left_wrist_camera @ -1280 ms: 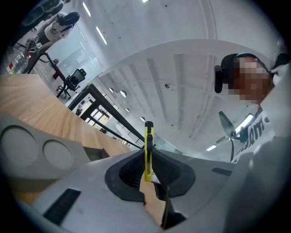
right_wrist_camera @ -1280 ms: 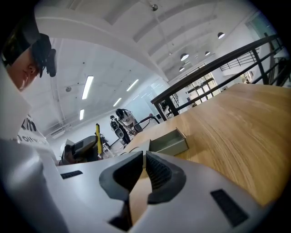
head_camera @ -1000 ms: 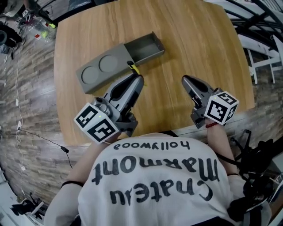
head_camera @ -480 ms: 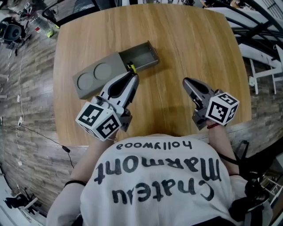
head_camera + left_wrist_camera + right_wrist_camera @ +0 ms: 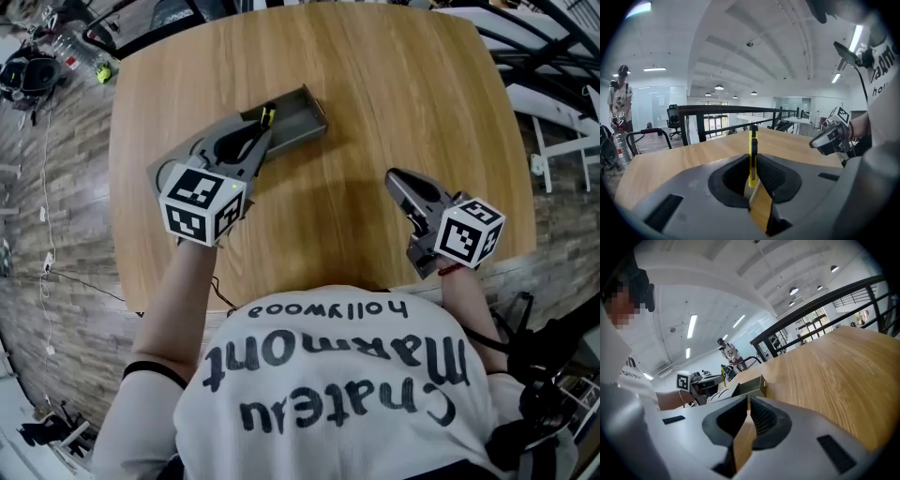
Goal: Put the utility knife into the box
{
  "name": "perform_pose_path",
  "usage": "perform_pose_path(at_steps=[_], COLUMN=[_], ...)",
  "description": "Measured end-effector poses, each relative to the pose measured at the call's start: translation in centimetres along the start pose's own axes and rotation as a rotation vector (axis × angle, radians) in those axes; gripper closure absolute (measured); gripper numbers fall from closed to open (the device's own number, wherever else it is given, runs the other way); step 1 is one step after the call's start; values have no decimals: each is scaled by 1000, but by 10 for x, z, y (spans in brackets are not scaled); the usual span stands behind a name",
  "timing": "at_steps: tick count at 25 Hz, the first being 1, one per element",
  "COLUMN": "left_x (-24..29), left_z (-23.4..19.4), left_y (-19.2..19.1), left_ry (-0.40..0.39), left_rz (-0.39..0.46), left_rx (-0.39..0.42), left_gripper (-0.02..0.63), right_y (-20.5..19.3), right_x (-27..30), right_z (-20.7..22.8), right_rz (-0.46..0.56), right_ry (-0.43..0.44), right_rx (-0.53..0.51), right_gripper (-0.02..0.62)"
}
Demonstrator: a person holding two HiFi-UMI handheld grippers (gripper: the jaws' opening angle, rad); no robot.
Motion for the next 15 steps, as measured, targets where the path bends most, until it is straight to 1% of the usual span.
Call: perform_pose_path(at_steps=[1, 2, 3, 4, 7, 8, 9, 10, 12, 15], left_x=[6, 12, 18, 23, 39, 47, 54, 61, 74, 88], left_z=[-2, -3, -4, -5, -8, -8, -8, -9, -13, -17], left_y=[1, 2, 4, 5, -2, -7, -12, -17, -26, -37], left_ry=[-4, -4, 2, 15, 59, 58, 46, 28, -1, -15], left_rz=[-27, -64, -109, -160, -330, -384, -433, -476, -546, -628], left_rx=[16, 50, 100, 165, 409, 481, 536, 573, 615, 682], left_gripper=[557, 557, 557, 557, 557, 557, 557, 557, 557, 557], right_y=[-2, -3, -5, -6, -11, -12, -13, -13, -15, -18], right_x=[0, -1, -2, -2, 0, 0, 1, 1, 2, 3], right_z=[0, 1, 1, 2, 2, 3, 3, 3, 3, 2], right_rz=[-2, -2, -1, -1, -7, -8, -9, -9, -10, -11], right_ry=[1, 0, -1, -2, -6, -7, -8, -8, -9, -11], right_rx=[3, 7, 13, 17, 21, 21, 21, 21, 20, 24], right_gripper=[571, 571, 571, 571, 571, 571, 571, 571, 571, 571])
Point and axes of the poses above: the fingertips, and each gripper's own axes: x forward along the fingers, z to its right, y out of its top, the point moved 6 cm from there along -x, backward along the fingers, and after that the axes turned 11 degrees about -z, right-handed, at the moved point
